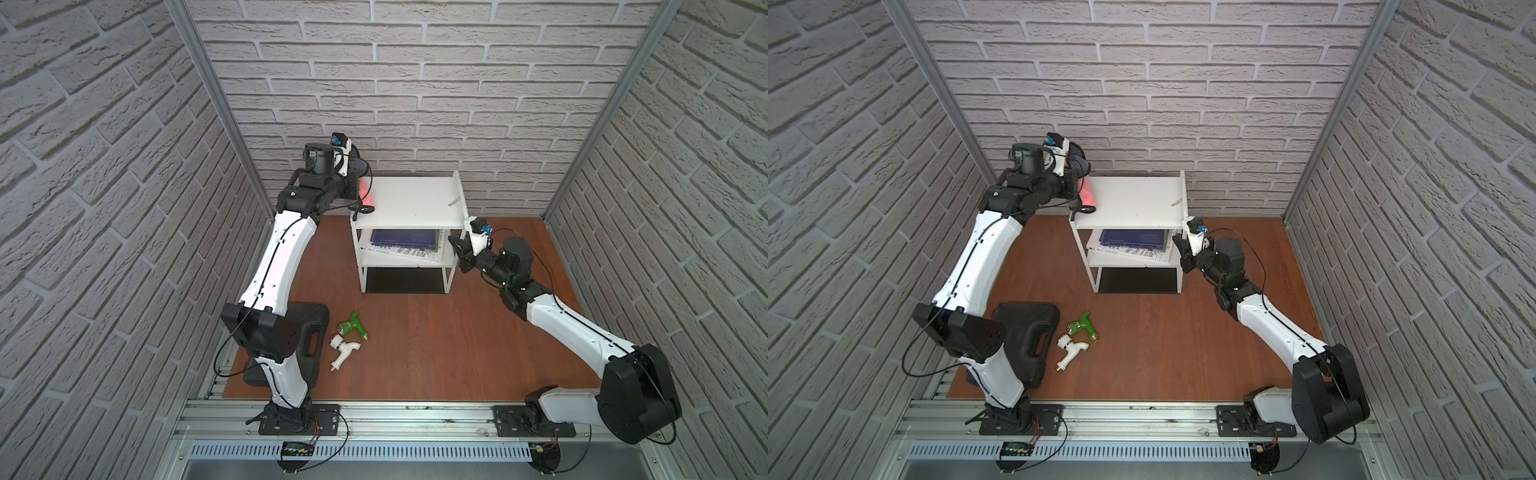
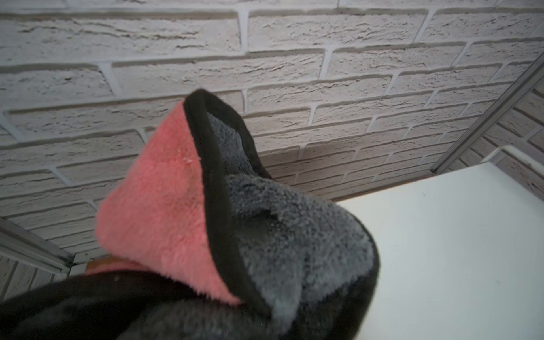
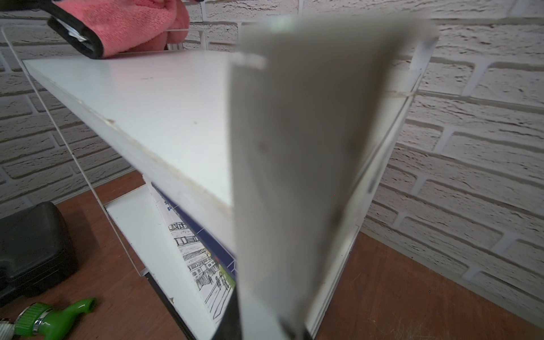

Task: Wipe the bookshelf clean with a cloth
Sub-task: Wipe the dust from the shelf.

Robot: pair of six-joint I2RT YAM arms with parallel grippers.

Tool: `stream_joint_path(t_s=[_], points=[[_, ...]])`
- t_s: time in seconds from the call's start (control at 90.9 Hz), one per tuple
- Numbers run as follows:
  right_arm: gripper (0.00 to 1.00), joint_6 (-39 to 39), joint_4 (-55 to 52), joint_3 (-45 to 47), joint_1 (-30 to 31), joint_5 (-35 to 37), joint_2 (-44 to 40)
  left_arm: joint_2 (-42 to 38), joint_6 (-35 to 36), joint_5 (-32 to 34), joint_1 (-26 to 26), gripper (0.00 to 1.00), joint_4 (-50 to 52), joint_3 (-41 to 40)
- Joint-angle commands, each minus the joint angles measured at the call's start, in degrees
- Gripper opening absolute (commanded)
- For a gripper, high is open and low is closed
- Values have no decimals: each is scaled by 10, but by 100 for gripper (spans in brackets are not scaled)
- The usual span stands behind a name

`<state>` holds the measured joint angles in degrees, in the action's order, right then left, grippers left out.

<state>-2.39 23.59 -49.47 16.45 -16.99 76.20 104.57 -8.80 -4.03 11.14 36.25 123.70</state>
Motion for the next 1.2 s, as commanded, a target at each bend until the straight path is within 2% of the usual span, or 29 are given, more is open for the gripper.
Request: stream_joint_path(t_s=[0.0,0.198,0.363,0.495,0.572,0.649,0.77,0.869,0.913,0.968,1.078,1.144,1.188], points=[[14,-12,-21,13,-7,14,-10,25,59,44,58,0,4,53],[14,-13,-21,13,-7,14,-10,99,98,145,107,0,67,125],[14,-19,-29,12,-7,16,-12,122,116,283,104,0,72,138],[14,-16,-30,13,-7,29,-9,136,113,335,92,0,95,165],[14,-12,-29,14,-7,33,-6,137,108,341,108,0,125,178],[14,-10,-26,16,-7,32,-3,118,105,314,144,0,122,156],[14,-2,-20,16,-7,32,4,102,97,242,194,0,90,115],[15,10,-12,17,-7,27,7,116,65,150,213,0,99,120],[14,13,-10,17,-8,23,7,118,57,129,216,0,96,114],[14,13,-10,16,-7,20,6,123,59,169,217,0,98,110],[14,13,-11,16,-7,20,2,123,64,325,203,0,118,93],[15,12,-11,19,-7,21,0,105,38,354,195,0,135,76],[15,14,-9,21,-7,22,1,83,21,345,199,0,117,47]])
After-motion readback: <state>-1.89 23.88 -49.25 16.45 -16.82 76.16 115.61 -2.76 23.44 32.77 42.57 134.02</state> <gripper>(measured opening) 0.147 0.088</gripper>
